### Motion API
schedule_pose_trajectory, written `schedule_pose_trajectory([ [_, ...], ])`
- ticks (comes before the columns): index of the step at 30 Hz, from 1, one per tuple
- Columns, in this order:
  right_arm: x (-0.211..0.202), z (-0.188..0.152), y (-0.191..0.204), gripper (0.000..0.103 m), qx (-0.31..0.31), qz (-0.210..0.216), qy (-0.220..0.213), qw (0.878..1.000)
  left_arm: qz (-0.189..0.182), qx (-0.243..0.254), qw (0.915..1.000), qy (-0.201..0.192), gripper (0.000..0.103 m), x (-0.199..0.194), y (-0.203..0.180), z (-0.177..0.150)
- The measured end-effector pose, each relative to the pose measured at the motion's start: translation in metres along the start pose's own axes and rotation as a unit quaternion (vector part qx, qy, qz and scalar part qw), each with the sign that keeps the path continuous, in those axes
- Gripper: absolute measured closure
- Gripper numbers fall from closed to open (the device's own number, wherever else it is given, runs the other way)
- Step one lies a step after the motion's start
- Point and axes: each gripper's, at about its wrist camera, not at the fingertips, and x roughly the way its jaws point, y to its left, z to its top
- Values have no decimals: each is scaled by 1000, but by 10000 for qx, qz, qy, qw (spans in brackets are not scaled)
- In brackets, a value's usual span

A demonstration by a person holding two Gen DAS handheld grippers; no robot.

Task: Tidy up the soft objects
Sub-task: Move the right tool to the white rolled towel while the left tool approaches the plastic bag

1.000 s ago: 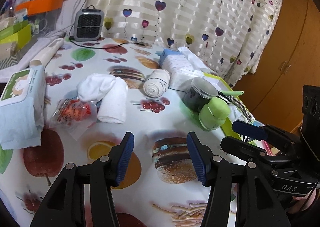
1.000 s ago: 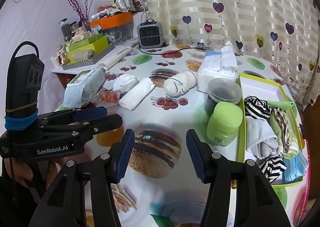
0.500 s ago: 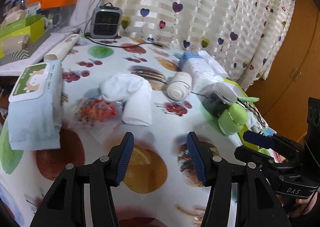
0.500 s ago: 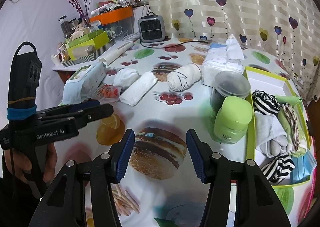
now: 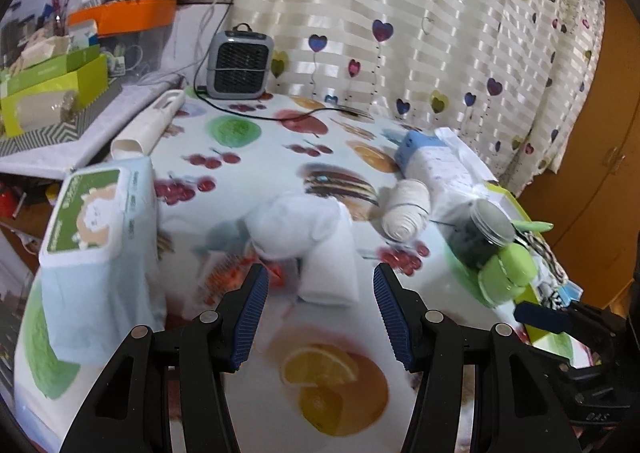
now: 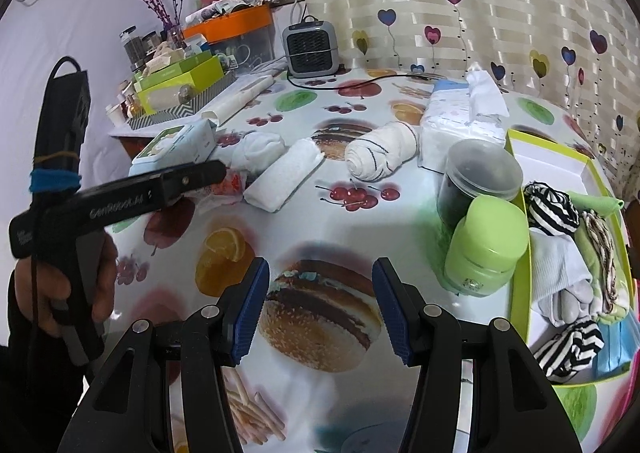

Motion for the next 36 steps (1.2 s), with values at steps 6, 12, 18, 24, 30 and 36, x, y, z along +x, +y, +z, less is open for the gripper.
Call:
schedule_pose_trajectory([
  [6, 6, 4, 0, 48, -21, 30, 45, 10000, 233, 123, 9996, -25, 49, 11, 6, 10],
  [12, 11, 7, 1, 48, -51, 57, 86, 9999, 429, 254, 9983, 309, 49, 32, 9, 6],
  [18, 16, 9, 2, 48, -61, 68, 150, 9998, 654, 290, 9964, 454, 49, 41, 13, 2],
  [24, 22, 10, 3, 48, -40, 71, 205, 9998, 843, 647, 9935, 406, 49, 44, 4, -5],
  [30, 27, 14, 3, 48, 7, 56, 246, 9997, 854, 578, 9940, 355, 72, 37, 8, -11],
  [36, 37, 25, 7, 48, 22, 64, 239, 9997, 613, 502, 9961, 377, 83, 29, 10, -19],
])
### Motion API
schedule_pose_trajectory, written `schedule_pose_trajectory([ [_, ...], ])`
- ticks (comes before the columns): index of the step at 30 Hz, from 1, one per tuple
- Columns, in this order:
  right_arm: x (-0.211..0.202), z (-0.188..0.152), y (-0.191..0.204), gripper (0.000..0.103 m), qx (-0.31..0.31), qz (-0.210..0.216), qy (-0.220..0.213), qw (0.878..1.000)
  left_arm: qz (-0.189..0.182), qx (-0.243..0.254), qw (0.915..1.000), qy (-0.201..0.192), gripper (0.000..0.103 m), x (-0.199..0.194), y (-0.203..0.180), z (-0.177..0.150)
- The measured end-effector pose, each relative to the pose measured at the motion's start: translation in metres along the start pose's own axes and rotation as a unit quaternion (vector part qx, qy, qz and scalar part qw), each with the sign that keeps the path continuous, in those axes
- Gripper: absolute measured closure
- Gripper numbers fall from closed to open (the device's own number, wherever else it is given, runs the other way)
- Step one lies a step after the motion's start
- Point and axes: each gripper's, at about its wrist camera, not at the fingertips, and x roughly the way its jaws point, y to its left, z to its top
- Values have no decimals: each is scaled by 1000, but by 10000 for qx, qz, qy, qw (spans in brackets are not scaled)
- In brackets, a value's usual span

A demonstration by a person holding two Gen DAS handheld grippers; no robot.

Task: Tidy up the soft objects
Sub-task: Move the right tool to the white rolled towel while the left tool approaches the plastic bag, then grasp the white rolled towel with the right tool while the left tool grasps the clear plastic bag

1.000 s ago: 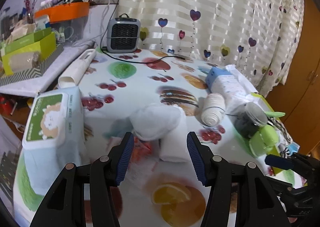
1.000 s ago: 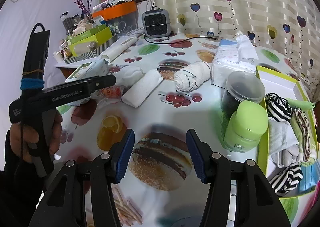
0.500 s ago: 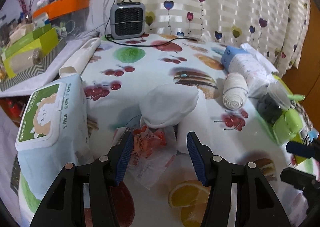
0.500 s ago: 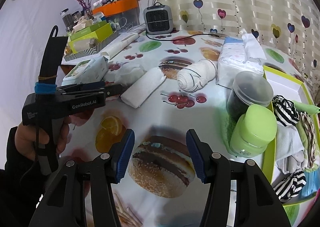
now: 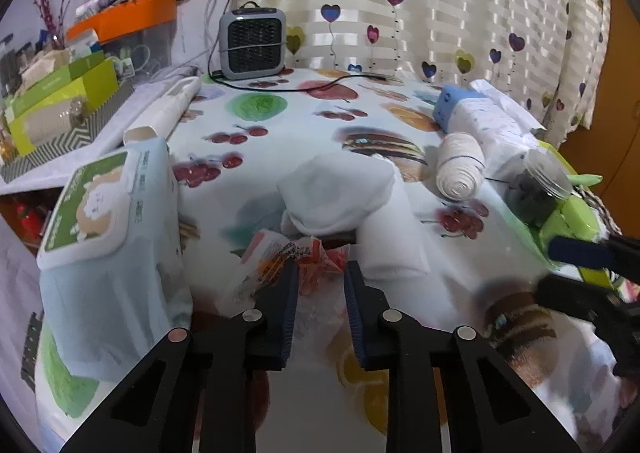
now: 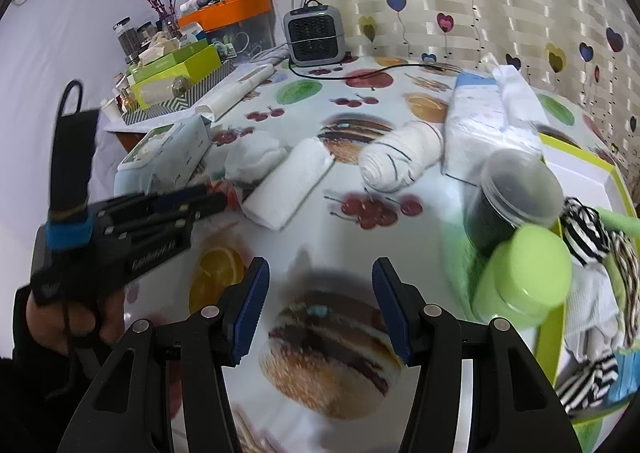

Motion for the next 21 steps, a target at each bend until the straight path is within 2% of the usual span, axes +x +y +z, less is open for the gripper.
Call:
schedule_pose_trajectory([
  [5, 19, 17, 8, 48, -93, 93, 21, 9999, -330, -120, 9992, 173, 84, 1, 1, -10],
  [10, 57, 37, 14, 48, -109, 183, 180, 9996, -302, -272, 9992, 27, 83, -6, 6, -11],
  [12, 68, 44, 16, 48, -86, 224, 223, 9995, -244, -282, 9993, -77, 78, -11, 7, -9],
  [14, 74, 49, 18, 48, -68, 276, 218, 9994, -239, -310, 9991, -149, 64, -13, 9, -7],
  [19, 91, 57, 22, 48, -55, 274, 298, 9992, -67, -292, 9995, -119, 55, -6, 11, -3],
  [21, 98, 57, 23, 48, -55, 231, 387, 9990, 0, -290, 9996, -57, 55, -2, 12, -2],
])
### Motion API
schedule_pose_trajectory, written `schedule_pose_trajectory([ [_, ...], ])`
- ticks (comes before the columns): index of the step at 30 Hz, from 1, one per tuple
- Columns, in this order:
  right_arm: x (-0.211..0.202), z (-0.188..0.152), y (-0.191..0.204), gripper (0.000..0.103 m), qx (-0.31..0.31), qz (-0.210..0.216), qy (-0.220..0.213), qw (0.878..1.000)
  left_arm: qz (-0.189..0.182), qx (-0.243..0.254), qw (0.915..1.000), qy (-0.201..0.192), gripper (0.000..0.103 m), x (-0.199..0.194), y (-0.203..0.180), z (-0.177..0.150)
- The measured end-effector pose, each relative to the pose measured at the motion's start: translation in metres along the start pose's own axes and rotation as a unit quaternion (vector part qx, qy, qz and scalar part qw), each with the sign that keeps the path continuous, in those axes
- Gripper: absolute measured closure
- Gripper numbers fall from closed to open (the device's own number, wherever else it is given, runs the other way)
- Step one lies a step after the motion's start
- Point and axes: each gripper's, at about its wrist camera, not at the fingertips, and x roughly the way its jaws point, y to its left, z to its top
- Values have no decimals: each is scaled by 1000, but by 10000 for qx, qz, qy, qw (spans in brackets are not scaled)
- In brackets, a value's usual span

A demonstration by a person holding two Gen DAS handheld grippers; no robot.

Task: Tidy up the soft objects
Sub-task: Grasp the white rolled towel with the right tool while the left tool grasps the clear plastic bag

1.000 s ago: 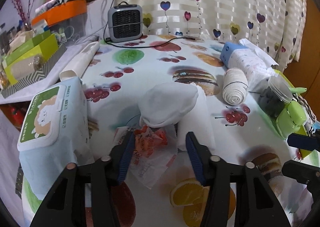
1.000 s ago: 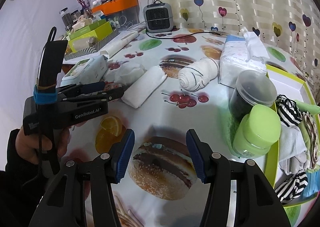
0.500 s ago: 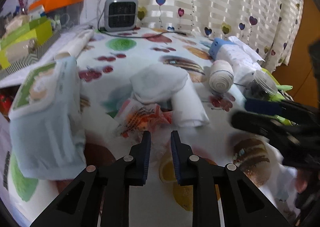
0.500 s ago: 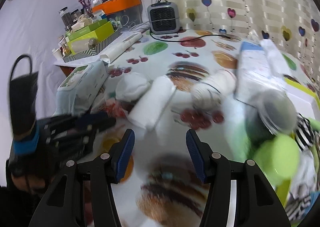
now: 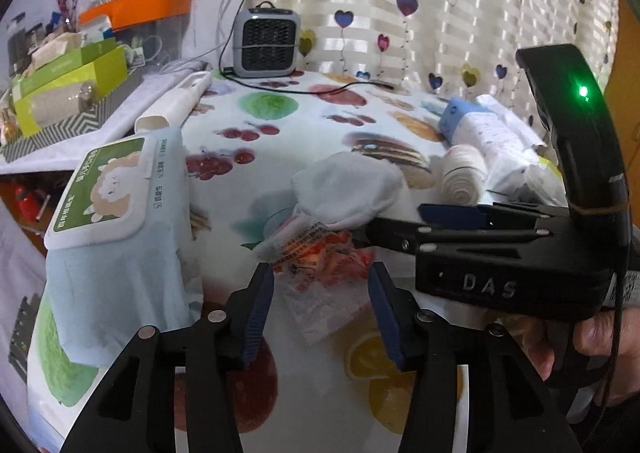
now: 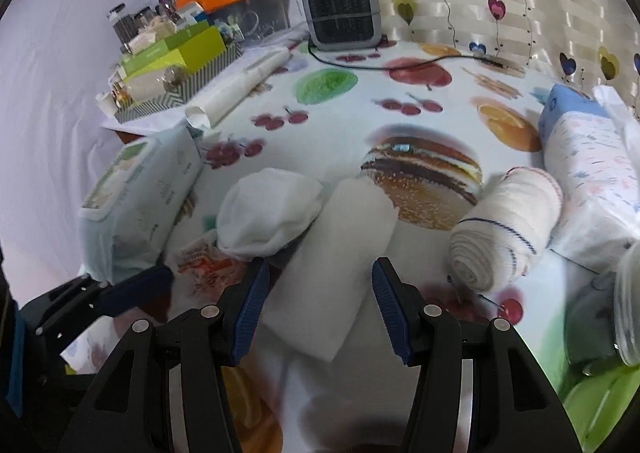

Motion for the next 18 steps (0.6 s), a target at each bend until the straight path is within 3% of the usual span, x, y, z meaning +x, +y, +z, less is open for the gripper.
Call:
schedule_pose_trajectory([
  [3, 5, -2, 0, 48, -82, -101, 32, 9999, 45, 17, 10000, 41, 55, 4, 1, 2],
  [4, 4, -3, -1, 52, -74, -98, 12, 9999, 57, 32, 10000, 53, 54, 5, 0, 2],
  [5, 3, -4, -3, 65, -61, -115, 8, 9999, 70, 46, 9999, 60, 54, 5, 0, 3],
  [8, -1, -8, -9, 71, -44, -101, -18, 9999, 98, 143, 9998, 112, 49, 10, -4, 4],
  [13, -7, -15, -10, 72, -47, -48, -43, 10000, 298, 617, 9968, 408, 45, 25, -21, 0],
  [18, -12, -21, -15, 72, 93, 38, -75, 9999, 343, 585, 9969, 389, 47, 26, -22, 1],
])
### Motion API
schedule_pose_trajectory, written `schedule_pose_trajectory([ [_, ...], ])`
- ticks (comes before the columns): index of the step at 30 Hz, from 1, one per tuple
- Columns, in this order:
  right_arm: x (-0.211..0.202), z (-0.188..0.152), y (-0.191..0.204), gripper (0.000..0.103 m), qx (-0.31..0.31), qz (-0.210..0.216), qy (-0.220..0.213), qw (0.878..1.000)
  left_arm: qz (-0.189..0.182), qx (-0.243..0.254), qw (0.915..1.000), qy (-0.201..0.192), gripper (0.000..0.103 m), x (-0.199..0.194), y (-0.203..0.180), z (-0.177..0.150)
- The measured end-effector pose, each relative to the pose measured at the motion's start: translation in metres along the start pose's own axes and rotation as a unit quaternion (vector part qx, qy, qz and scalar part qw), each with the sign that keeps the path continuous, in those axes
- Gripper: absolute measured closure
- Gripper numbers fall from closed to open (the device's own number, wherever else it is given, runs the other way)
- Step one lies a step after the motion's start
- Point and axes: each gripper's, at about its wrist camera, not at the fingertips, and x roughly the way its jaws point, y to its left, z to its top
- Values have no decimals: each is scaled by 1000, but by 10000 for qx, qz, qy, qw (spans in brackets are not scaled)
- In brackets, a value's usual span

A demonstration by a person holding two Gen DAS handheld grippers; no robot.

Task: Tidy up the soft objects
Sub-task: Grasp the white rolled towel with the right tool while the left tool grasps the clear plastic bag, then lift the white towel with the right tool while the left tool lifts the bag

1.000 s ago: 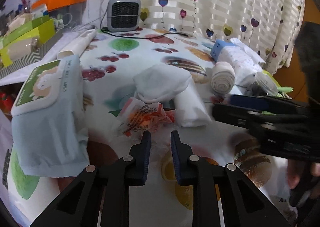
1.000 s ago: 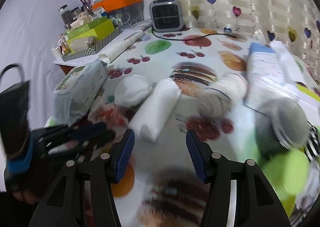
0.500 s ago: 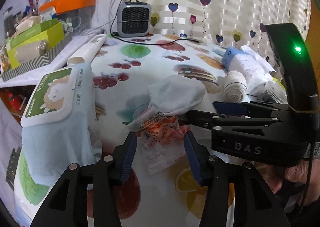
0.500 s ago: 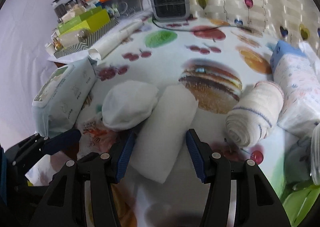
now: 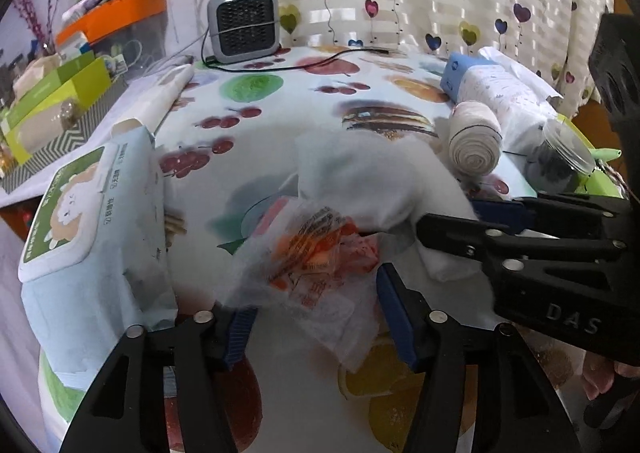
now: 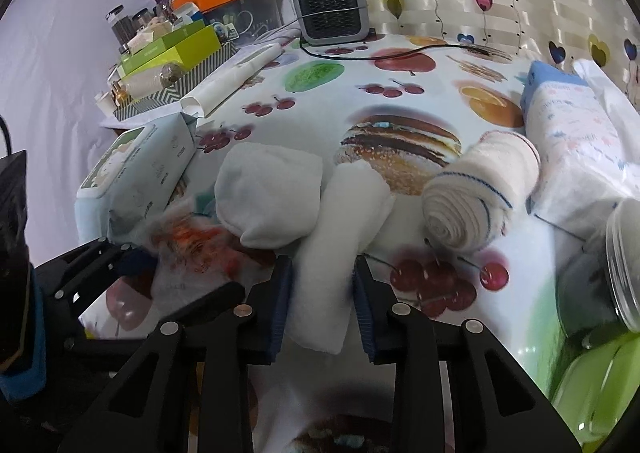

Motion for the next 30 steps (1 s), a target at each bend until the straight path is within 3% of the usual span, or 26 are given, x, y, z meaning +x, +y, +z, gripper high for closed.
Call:
schedule_pose_trajectory([
  [2, -3, -3, -3, 72, 48, 0, -13, 10000, -95, 19, 9999, -32, 69, -1, -1, 0],
  [4, -7, -7, -5, 72, 83, 2, -20, 10000, -132, 30, 9999, -42, 75, -2, -3, -1],
  [5, -9, -8, -5, 72, 102, 0, -26, 9999, -157, 56, 9998, -48, 82, -3, -4, -2],
  [12, -26, -23, -9, 74, 196, 0, -95, 9998, -564, -99, 9983, -50, 86, -13, -7, -10],
  [30, -95, -46, 0, 74, 193, 30, -733, 9971, -927, -180, 9928, -741, 87, -81, -25, -11],
])
